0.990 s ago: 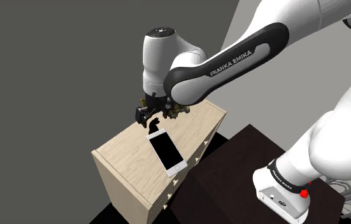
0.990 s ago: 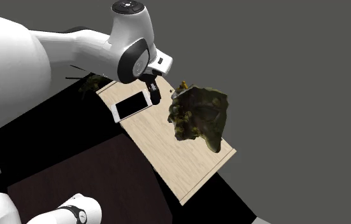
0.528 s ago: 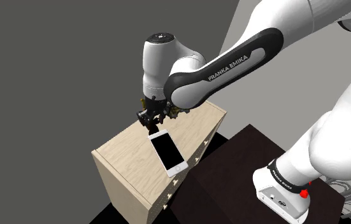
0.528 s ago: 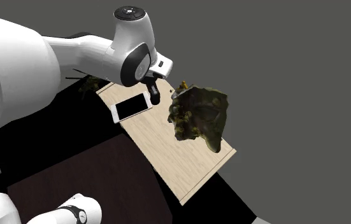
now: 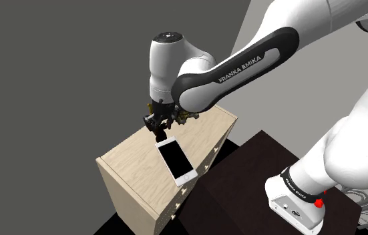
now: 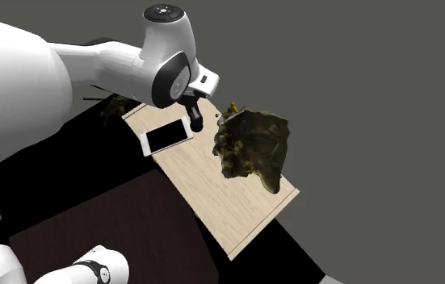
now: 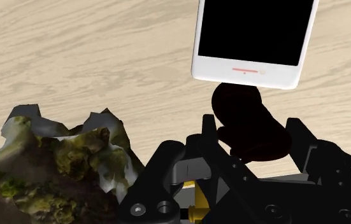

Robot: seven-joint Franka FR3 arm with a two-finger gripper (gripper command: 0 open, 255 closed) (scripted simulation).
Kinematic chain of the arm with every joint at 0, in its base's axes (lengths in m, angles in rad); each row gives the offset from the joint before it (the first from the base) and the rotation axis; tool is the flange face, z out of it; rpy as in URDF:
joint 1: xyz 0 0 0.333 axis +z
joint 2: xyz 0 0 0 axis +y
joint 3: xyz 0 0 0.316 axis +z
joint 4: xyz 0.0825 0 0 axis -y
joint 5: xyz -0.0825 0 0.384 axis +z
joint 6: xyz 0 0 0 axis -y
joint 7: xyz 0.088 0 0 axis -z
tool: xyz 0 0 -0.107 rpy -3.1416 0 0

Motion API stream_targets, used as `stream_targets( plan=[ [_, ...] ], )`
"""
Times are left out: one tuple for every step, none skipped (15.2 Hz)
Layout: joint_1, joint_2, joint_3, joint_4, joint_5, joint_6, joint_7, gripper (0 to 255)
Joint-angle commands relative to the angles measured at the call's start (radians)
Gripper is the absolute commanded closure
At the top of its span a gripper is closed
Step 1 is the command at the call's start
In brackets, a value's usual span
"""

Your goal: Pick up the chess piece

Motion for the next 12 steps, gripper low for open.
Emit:
stream_targets(
  plan=[
    [-0.003, -0.020, 0.004, 0.004, 0.015, -0.021, -0.010, 255],
    [-0.005, -0.030, 0.006, 0.008, 0.022, -0.033, -0.016, 255],
    [-0.006, -0.039, 0.008, 0.011, 0.029, -0.045, -0.021, 255],
    [-0.007, -0.049, 0.010, 0.015, 0.036, -0.057, -0.026, 255],
    [-0.009, -0.058, 0.011, 0.020, 0.043, -0.070, -0.031, 255],
    [-0.010, -0.067, 0.012, 0.024, 0.050, -0.082, -0.036, 255],
    [-0.011, -0.076, 0.013, 0.029, 0.056, -0.094, -0.041, 255],
    [-0.012, -0.085, 0.014, 0.034, 0.062, -0.106, -0.045, 255],
    [-0.013, -0.093, 0.015, 0.039, 0.068, -0.119, -0.050, 255],
    [-0.013, -0.101, 0.016, 0.044, 0.074, -0.131, -0.054, 255],
    [-0.014, -0.109, 0.017, 0.050, 0.079, -0.144, -0.058, 255],
    [-0.015, -0.117, 0.017, 0.056, 0.085, -0.156, -0.062, 255]
  ],
)
